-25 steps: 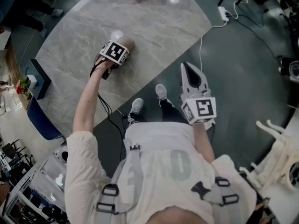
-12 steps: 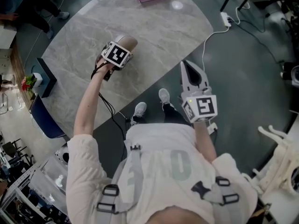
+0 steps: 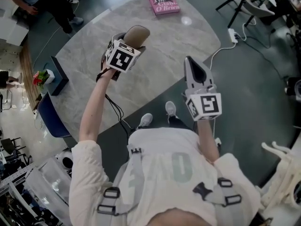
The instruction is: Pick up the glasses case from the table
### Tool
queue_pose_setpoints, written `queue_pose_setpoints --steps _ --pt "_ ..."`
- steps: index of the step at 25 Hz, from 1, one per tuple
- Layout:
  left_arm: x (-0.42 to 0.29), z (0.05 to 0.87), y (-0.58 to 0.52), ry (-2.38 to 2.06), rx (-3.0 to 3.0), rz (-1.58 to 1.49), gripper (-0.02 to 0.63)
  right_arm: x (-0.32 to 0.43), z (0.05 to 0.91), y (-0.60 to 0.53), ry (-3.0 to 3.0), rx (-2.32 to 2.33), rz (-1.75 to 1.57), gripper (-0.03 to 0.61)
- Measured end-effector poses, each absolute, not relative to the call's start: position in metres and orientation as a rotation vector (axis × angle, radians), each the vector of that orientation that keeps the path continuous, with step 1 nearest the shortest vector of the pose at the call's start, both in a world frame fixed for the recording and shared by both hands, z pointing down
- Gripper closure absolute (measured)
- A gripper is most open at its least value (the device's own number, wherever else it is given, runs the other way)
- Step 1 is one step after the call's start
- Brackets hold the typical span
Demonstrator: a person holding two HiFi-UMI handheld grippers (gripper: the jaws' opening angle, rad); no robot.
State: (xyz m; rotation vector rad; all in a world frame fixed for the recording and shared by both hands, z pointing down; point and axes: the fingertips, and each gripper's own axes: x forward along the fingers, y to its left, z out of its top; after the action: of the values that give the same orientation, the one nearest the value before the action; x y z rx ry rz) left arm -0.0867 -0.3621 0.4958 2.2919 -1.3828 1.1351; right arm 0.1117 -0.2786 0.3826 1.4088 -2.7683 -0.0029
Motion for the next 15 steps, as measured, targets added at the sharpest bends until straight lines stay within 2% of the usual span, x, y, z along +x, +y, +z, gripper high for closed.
queue_pose_setpoints --steps 15 --pt "-0.122 0.312 -0.301 -1.961 2.493 0.546 0.212 0.067 0.326 -0.274 -2.9 1.348 -0.183 0.578"
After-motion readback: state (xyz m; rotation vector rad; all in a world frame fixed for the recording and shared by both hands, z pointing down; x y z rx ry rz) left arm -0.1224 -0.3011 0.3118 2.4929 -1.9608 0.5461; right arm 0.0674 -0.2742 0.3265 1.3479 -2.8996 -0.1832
